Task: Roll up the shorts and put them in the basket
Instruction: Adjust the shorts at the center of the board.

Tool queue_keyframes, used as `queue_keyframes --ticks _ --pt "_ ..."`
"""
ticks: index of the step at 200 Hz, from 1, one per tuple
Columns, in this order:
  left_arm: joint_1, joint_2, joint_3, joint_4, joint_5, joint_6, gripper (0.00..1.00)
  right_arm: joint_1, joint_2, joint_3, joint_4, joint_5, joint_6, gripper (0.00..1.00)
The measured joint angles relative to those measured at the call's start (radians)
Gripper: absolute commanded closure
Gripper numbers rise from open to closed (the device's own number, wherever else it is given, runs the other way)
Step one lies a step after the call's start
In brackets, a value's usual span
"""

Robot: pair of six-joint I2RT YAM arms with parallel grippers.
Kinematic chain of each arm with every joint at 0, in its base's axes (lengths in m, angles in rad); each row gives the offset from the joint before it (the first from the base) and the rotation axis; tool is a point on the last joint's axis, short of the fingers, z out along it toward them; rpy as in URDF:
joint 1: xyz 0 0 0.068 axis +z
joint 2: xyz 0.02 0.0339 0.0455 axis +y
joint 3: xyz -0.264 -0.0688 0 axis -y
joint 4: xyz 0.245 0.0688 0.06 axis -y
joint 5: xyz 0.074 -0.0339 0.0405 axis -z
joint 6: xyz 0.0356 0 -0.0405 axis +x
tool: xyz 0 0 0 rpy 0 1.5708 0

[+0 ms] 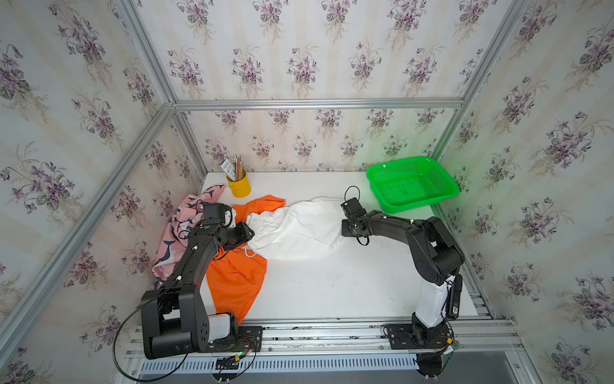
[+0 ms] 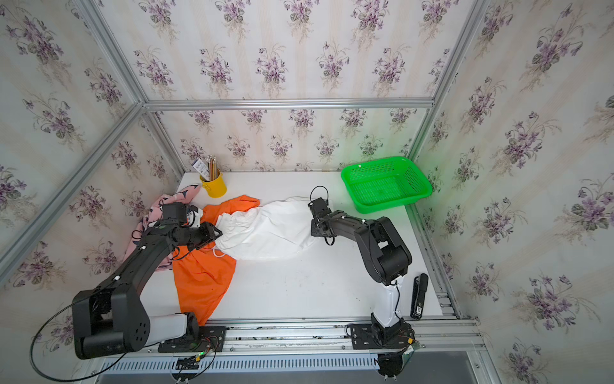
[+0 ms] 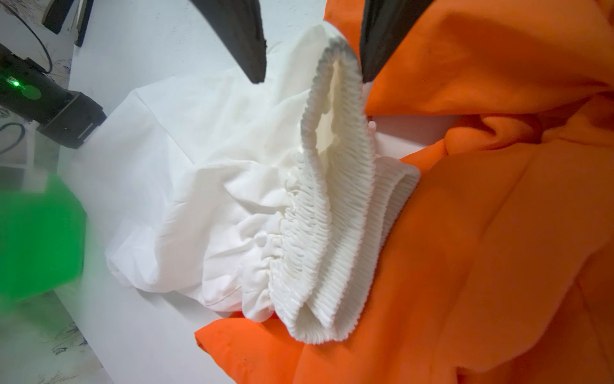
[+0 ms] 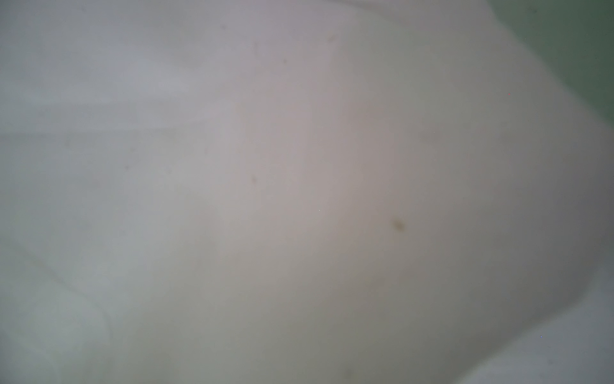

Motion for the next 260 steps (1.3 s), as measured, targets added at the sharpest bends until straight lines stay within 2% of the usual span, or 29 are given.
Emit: queue_keyframes --ticks 31,104,136,162,191,229,260 --pt "-0.003 0.029 -0.041 0.006 -0.003 -0.001 0.51 -0.002 -0.026 -0.021 -0.025 0.014 0.002 1.0" --pt "-0.013 0.061 -0.089 0.055 0.018 -0.018 0.5 -0.008 -0.061 -0.027 -0.083 0.0 -0.002 1.0" --pt "-0.013 0.1 -0.032 0.078 0.016 -0.025 0.61 -0.008 -0.079 -0.043 -0.083 -0.004 -0.005 1.0" --pt "-0.013 0.162 0.008 0.102 0.026 -0.027 0.83 -0.008 -0.089 -0.055 -0.085 -0.005 -0.005 1.0" --pt "-0.014 0.169 0.023 0.103 0.053 -0.026 1.0 -0.008 -0.122 -0.06 -0.098 -0.001 -0.004 1.0" --pt "-0.014 0.043 0.092 0.051 0.069 -0.024 1.0 -0.008 -0.317 -0.061 -0.123 0.04 0.006 1.0" --pt "-0.014 -0.086 0.249 -0.031 0.069 -0.024 1.0 -0.01 -0.486 0.072 -0.182 0.101 0.002 1.0"
